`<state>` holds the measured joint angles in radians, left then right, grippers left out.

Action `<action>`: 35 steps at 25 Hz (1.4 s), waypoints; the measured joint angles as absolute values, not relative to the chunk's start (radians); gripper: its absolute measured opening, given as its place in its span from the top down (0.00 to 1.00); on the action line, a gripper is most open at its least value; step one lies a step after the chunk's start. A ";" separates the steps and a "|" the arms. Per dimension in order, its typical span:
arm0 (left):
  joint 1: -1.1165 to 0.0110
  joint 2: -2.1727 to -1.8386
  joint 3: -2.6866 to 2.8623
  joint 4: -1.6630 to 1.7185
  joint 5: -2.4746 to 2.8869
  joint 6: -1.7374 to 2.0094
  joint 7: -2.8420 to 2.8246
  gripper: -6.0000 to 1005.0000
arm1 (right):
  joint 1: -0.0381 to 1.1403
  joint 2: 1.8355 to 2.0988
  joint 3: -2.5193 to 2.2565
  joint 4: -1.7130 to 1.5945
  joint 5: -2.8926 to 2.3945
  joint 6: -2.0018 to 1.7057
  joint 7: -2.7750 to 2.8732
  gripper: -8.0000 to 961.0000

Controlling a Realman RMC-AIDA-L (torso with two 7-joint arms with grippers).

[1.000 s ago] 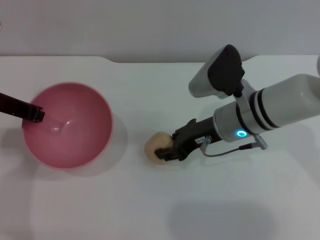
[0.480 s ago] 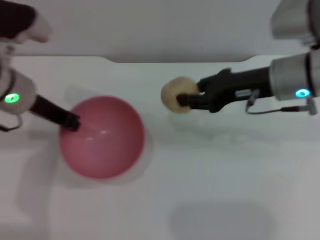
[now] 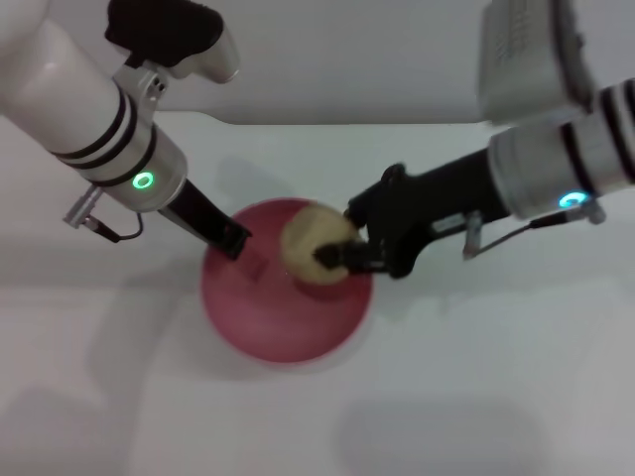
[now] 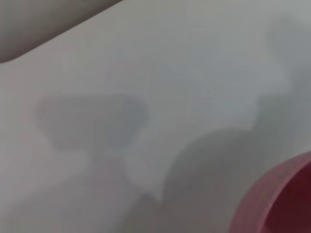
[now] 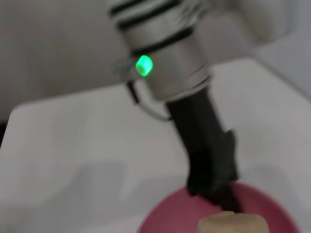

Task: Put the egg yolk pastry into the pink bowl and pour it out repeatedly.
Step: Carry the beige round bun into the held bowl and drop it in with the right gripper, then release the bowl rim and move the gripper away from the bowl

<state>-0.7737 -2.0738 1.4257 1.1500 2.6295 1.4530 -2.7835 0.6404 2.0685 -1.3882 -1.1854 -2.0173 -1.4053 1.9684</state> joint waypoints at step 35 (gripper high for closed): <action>-0.774 -2.077 1.608 1.100 2.475 1.335 -2.801 0.99 | 0.507 2.080 -1.007 -1.236 -2.004 -1.310 2.009 0.50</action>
